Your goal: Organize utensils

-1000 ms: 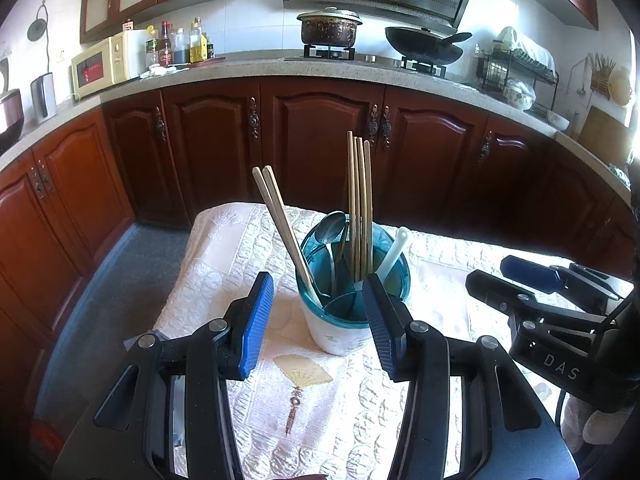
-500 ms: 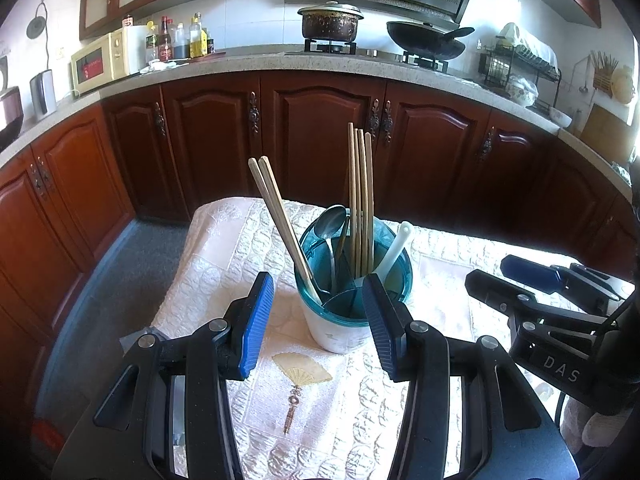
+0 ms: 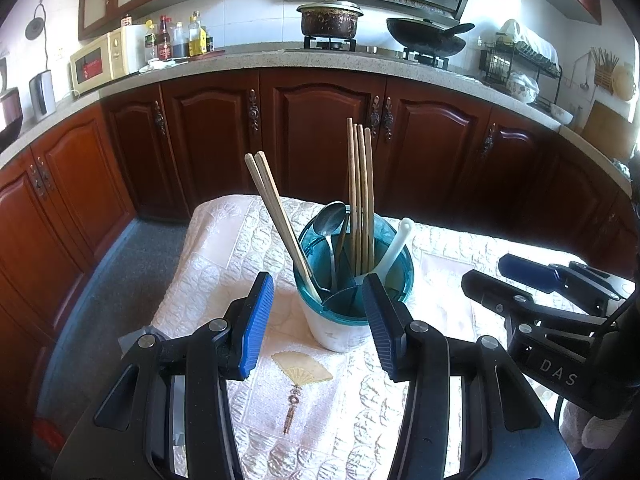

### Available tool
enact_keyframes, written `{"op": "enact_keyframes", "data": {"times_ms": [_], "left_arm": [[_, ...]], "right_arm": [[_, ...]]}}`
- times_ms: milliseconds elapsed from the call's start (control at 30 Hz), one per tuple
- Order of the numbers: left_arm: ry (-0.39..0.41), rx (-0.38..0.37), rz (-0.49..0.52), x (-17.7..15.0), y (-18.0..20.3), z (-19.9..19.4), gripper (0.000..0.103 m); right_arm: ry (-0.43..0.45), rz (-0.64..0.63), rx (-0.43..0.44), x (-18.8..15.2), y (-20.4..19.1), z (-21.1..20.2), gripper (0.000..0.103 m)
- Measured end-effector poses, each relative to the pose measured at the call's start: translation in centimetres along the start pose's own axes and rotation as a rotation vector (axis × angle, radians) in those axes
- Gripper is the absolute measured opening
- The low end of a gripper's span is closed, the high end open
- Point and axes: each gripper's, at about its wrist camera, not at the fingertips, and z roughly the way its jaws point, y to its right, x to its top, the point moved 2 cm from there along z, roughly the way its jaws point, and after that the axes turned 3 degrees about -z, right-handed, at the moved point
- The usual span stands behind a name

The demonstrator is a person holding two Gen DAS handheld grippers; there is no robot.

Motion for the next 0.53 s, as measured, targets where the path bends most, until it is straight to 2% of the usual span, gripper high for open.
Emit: {"op": "enact_keyframes", "data": {"times_ms": [533], "left_arm": [[0.004,-0.004,0.022,-0.5,0.7,0.4,0.046]], "right_arm": [[-0.01,0.022,-0.01,-0.8,1.1,0.2,0.046]]}}
